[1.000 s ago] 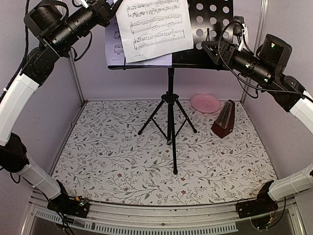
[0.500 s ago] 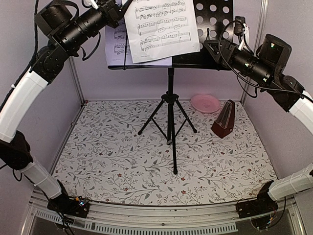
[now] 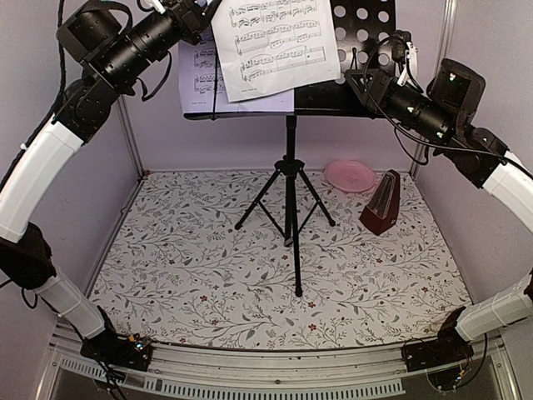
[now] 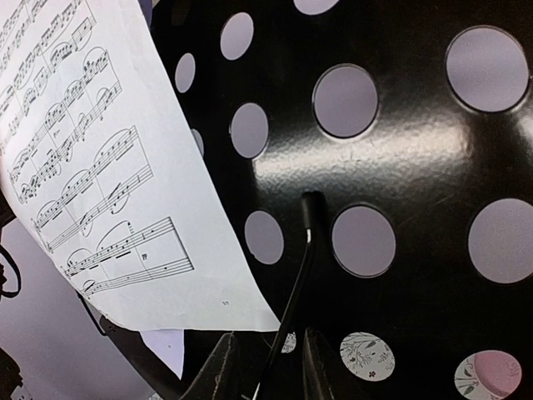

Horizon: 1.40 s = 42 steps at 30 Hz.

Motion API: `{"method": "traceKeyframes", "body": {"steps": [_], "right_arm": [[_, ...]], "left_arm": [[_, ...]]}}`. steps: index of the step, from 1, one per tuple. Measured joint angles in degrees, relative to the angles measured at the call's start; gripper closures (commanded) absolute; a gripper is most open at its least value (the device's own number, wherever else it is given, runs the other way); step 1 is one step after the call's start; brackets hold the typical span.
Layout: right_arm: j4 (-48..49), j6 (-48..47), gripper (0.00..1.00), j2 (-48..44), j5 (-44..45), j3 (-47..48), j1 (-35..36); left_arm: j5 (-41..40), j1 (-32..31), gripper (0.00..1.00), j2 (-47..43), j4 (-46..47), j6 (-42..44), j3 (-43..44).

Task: Set up the instrument practice props

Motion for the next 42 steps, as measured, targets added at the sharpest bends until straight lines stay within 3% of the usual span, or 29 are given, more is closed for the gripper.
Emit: {"method": "traceKeyframes", "body": {"steps": [6, 12, 29, 42], "right_arm": [[1.4, 0.8, 1.00, 0.2, -0.3, -0.1, 0.0], [5.5, 0.8, 1.00, -1.6, -0.6, -3.0, -0.1], [13.5, -3.8, 1.00, -2.7, -4.6, -8.0, -0.1], [14.4, -6.4, 1.00, -2.8, -7.5, -8.4, -0.1]], "left_arm": [[0.3, 0.0, 1.00, 0.0, 0.3, -0.1, 0.0], [0.3, 0.0, 1.00, 0.7, 0.2, 0.3, 0.5], [2.3, 1.5, 1.00, 12.2, -2.5, 0.3, 12.5], [10.6, 2.3, 1.00, 20.1, -2.9, -1.5, 21.2]]}}
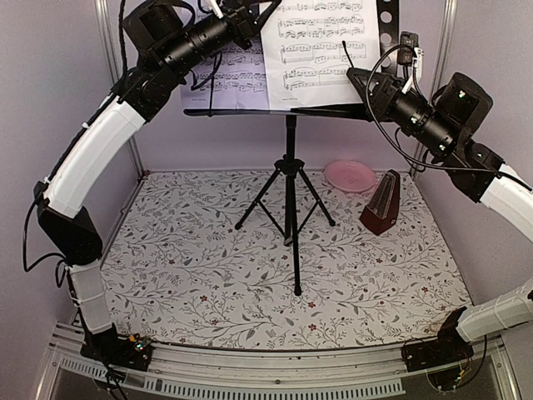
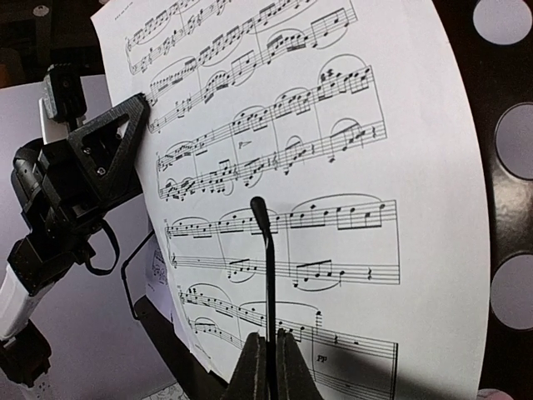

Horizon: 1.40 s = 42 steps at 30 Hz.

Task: Set up the instrument practice props

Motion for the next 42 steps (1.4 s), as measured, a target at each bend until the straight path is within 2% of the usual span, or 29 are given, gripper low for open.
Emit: {"method": "traceKeyframes", "body": {"steps": [9, 10, 14, 18, 22, 25, 30, 35, 38, 42], "right_arm": [[0.4, -0.9, 1.00, 0.0, -2.1, -0.2, 0.0], [0.4, -1.1, 1.00, 0.0, -2.3, -0.2, 0.0], [0.5, -1.6, 0.87, 0.0, -2.5, -0.2, 0.0], [0.4, -1.6, 0.75, 0.0, -2.1, -0.3, 0.0], [0.2, -1.6, 0.61, 0.0, -1.9, -0.6, 0.0], [0.2, -1.6, 0.56, -0.1, -1.9, -0.7, 0.0], [0.1, -1.8, 0.52, -1.8, -2.1, -1.4, 0.0], [-0.1, -2.4, 0.49, -5.0, -2.1, -1.9, 0.0], [-0.2, -3.2, 0.47, -6.9, -1.7, -1.9, 0.0], [-1.5, -4.6, 0.47, -8.7, 1.0, -2.0, 0.0]], "left_arm": [[4.9, 0.0, 0.99, 4.2, 1.1, -1.0, 2.2], [5.1, 0.0, 0.94, 4.8, 1.3, -1.1, 2.2], [5.4, 0.1, 0.85, 6.3, 1.8, -2.1, 2.2], [5.2, 0.1, 0.63, 6.4, 2.5, -3.1, 2.3], [4.8, 0.1, 0.49, 6.4, 2.8, -3.4, 2.3], [4.5, 0.0, 0.49, 5.9, 2.8, -3.4, 1.5], [3.3, -0.4, 0.48, 1.2, 2.4, -3.3, -5.4], [1.5, -1.0, 0.42, -3.8, 2.4, -2.4, -11.1], [0.7, -1.4, 0.35, -5.2, 2.3, -1.9, -12.0], [-1.5, -1.9, 0.32, -7.0, 1.8, -1.2, -13.4]]}}
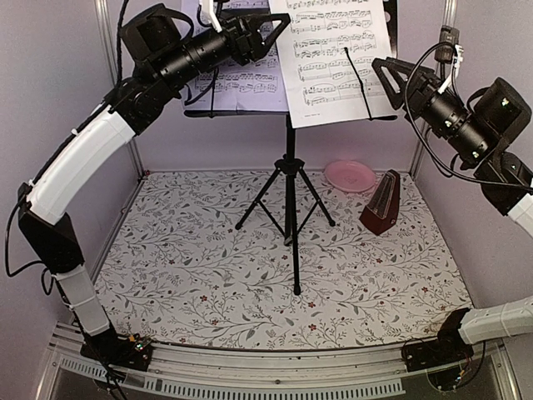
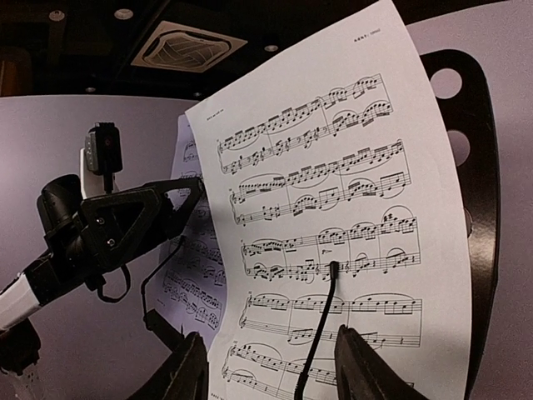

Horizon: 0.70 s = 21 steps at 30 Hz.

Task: Set up the instrument practice props

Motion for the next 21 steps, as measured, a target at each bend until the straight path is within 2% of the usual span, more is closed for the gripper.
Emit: {"method": "traceKeyframes", "body": {"steps": [4, 9, 16, 21], "right_arm": [[-2.5, -1.7, 0.47, -1.0, 3.4, 0.0, -0.5], [-7.4, -2.4, 0.47, -1.6, 4.7, 1.2, -5.6], [-13.5, -0.1, 0.47, -1.4, -1.6, 4.2, -14.0], [-16.3, 2.1, 0.47, -1.3, -7.8, 4.8, -16.3]], "left_arm": [[-4.8, -1.4, 0.32, -3.4, -0.4, 1.6, -4.6], [-10.9, -3.2, 0.33, -8.2, -0.8, 3.4, -9.6], [-16.3, -6.9, 0.33, -11.1, -3.8, 6.0, -11.0], [-19.7, -10.2, 0.33, -14.0, -5.4, 5.9, -18.6]]}}
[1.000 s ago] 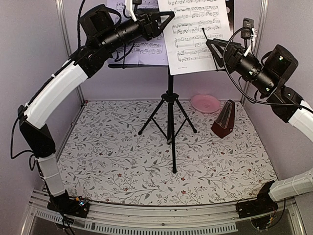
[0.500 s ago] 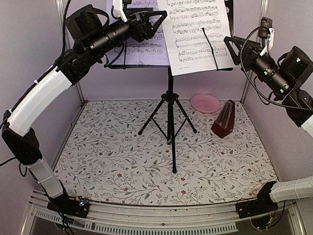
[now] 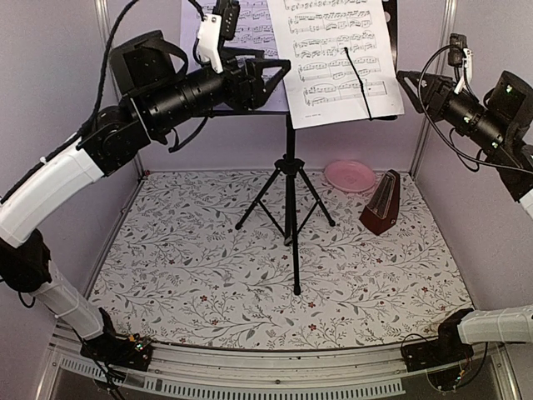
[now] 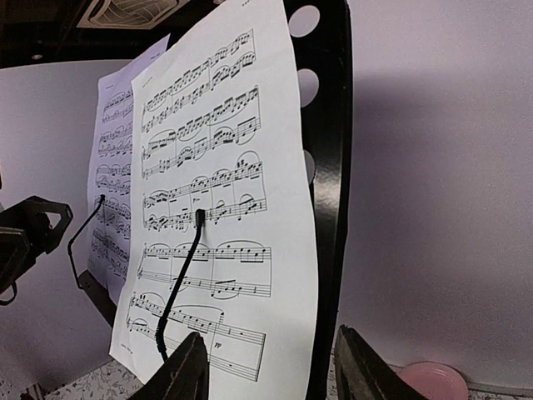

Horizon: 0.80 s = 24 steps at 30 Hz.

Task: Set up the instrument practice props

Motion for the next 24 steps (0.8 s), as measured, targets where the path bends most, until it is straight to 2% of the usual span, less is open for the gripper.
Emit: {"method": "traceKeyframes", "body": {"steps": [3, 7, 15, 24], "right_arm": [[-1.3, 1.1, 0.48, 0.3, -2.7, 0.0, -1.5], [-2.1, 2.8, 0.49, 1.6, -6.2, 0.6, -4.8], [-2.2, 6.8, 0.52, 4.4, -12.7, 1.6, -7.4], [-2.1, 9.6, 0.63, 5.3, -16.3, 1.7, -7.4]], "left_arm": [[-1.2, -1.4, 0.33, -1.3, 0.0, -1.3, -5.8], [-2.6, -2.1, 0.34, -1.4, -0.2, -3.5, -9.2], [-4.5, -2.2, 0.33, -1.4, 0.1, -7.1, -10.7], [-5.9, -2.2, 0.32, -0.7, 0.1, -8.7, -10.7]]}}
